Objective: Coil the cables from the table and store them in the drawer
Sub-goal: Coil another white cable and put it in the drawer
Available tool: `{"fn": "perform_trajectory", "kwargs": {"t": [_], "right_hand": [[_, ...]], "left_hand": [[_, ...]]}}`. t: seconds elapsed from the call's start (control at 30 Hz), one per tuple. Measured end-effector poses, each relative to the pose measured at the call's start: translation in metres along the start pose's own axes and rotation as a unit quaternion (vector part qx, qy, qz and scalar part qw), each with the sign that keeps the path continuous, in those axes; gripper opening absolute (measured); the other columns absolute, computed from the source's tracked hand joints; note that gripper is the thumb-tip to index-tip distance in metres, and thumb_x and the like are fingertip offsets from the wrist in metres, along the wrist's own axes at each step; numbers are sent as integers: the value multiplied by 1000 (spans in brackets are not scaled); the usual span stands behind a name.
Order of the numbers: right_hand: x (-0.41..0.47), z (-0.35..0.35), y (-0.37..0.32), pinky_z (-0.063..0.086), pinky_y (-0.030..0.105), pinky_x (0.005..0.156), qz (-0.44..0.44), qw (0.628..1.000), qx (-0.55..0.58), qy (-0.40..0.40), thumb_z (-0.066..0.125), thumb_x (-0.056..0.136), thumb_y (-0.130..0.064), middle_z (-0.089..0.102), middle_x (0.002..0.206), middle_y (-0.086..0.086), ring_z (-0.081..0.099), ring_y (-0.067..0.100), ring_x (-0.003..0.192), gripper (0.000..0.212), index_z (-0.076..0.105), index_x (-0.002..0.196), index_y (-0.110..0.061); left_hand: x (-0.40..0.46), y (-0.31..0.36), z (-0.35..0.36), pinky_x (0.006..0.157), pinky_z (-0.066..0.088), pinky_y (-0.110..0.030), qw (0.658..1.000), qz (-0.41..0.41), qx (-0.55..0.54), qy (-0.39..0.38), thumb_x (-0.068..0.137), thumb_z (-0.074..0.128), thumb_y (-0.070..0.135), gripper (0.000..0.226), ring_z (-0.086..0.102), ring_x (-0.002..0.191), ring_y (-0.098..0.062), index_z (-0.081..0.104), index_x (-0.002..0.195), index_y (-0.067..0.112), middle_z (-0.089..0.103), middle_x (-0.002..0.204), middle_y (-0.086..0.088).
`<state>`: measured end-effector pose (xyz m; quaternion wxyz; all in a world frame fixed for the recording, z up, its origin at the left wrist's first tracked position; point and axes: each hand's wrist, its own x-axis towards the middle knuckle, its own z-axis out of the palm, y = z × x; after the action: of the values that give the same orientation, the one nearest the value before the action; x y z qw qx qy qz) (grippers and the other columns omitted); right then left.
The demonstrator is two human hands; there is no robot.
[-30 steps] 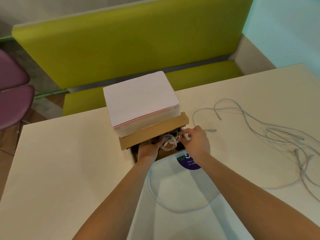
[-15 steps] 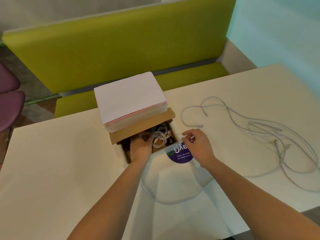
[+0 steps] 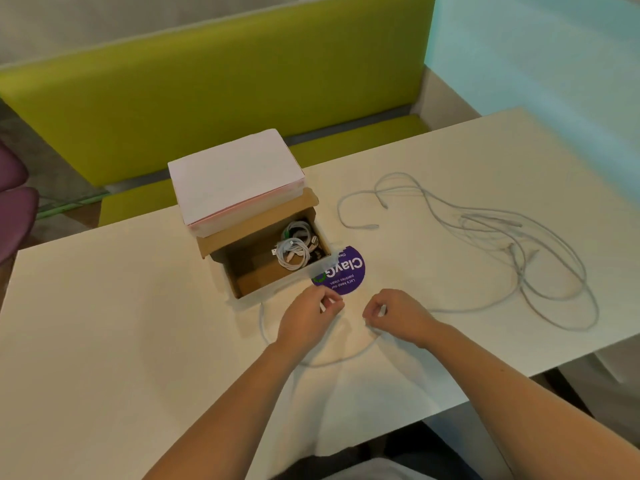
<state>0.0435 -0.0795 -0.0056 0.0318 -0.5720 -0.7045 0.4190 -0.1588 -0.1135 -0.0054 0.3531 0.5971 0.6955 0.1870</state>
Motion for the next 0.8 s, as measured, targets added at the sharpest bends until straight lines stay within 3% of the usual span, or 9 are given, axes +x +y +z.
{"fn": "perform_trajectory", "kwargs": {"t": [0.17,0.37,0.47,0.6,0.7,0.8], "right_hand": [[-16,2,15,45,31,86,-68,984,-157,-40,72,77,-30,54,100,-8,45,11,100,22,72,99,-32],[-24,7,24,42,32,88,-123,963,-240,-3,63,90,-33,55,108,-4,44,17,109,16,70,104,-30],[-24,4,27,41,31,91,-112,973,-199,27,53,98,-29,56,111,-2,43,19,111,18,65,110,-23],[-27,-12,31,40,30,86,-73,986,-101,111,48,100,-24,58,107,-3,45,17,103,15,61,108,-20],[-33,-22,33,42,32,86,-61,983,-89,146,51,98,-23,59,102,-7,47,17,100,11,60,103,-24],[-39,-25,19,42,27,88,-97,981,-32,162,63,88,-25,59,99,-15,46,8,99,19,60,107,-29]], "left_hand": [[-22,-17,18,74,49,-23,993,-40,30,-103,87,69,39,13,60,83,-7,69,90,27,65,89,13],[-37,-12,24,73,48,-25,994,-20,61,-92,82,71,47,22,56,85,-10,73,91,27,62,87,9],[-42,-10,27,72,42,-22,990,-3,107,-89,83,67,55,29,51,89,-11,71,95,29,58,90,9],[-53,-11,24,77,46,-30,993,-6,96,-73,99,46,47,34,57,86,-11,67,95,20,64,88,4],[-57,8,17,77,46,-19,998,-15,51,-46,104,35,41,29,58,88,-4,59,105,25,63,96,16],[-49,40,8,70,43,-20,999,15,45,-20,106,32,38,26,56,83,-5,55,98,28,61,93,15]]}}
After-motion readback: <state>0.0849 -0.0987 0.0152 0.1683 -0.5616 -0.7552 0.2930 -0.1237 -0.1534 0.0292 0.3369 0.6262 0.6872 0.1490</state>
